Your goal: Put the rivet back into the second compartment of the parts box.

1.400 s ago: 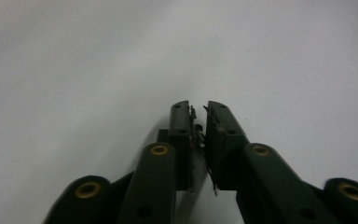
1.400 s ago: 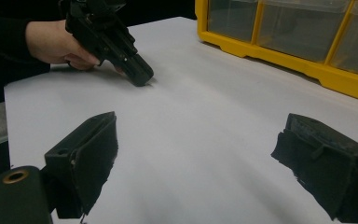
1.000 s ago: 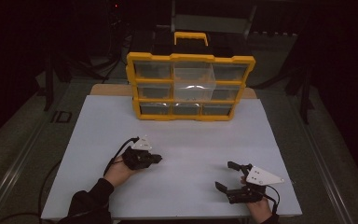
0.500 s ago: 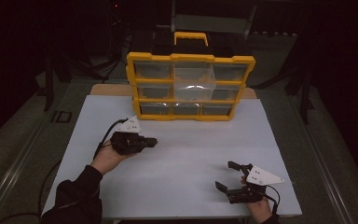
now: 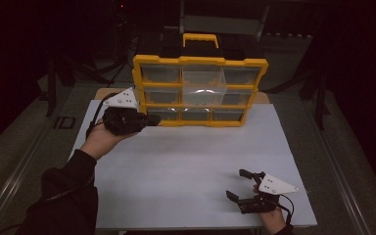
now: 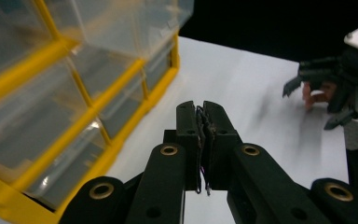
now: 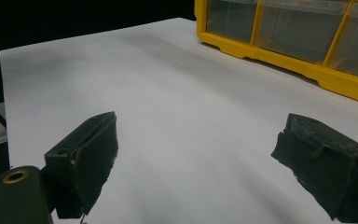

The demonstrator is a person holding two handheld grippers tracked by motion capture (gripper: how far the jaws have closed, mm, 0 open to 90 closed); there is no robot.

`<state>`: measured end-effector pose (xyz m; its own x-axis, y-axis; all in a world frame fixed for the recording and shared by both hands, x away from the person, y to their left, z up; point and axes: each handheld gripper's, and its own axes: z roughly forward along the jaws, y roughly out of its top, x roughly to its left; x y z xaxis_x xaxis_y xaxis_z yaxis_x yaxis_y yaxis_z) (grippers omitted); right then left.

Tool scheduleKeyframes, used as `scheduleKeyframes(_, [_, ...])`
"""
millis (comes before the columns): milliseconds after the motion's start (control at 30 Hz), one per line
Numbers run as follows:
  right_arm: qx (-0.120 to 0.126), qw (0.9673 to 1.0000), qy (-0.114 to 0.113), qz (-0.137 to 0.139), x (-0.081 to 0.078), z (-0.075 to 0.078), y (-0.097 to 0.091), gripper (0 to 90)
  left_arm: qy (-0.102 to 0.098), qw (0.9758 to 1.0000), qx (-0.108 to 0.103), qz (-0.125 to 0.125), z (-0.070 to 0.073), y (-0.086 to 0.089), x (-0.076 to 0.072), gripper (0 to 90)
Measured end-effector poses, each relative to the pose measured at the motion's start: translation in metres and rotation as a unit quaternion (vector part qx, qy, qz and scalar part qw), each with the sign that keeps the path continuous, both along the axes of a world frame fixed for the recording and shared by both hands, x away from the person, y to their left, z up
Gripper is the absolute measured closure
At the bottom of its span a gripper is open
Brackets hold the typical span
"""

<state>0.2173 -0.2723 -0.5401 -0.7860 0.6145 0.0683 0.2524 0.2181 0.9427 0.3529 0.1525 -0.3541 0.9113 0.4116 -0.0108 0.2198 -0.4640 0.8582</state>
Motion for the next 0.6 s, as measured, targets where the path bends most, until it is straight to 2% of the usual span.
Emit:
scheduleKeyframes(167, [0.000, 1.0000, -0.002, 0.000, 0.000, 0.000, 0.000, 11.0, -0.010, 0.9999, -0.007, -0.001, 0.025, 0.000, 0.006, 85.6])
scheduleKeyframes(233, [0.001, 1.0000, -0.001, 0.000, 0.000, 0.000, 0.000, 11.0, -0.013, 0.9998, -0.017, -0.006, 0.033, 0.000, 0.009, 85.6])
scheduleKeyframes(600, [0.000, 1.0000, 0.002, 0.000, 0.000, -0.001, 0.000, 11.0, -0.030, 0.9988, -0.037, -0.015, 0.070, -0.009, 0.023, 85.5])
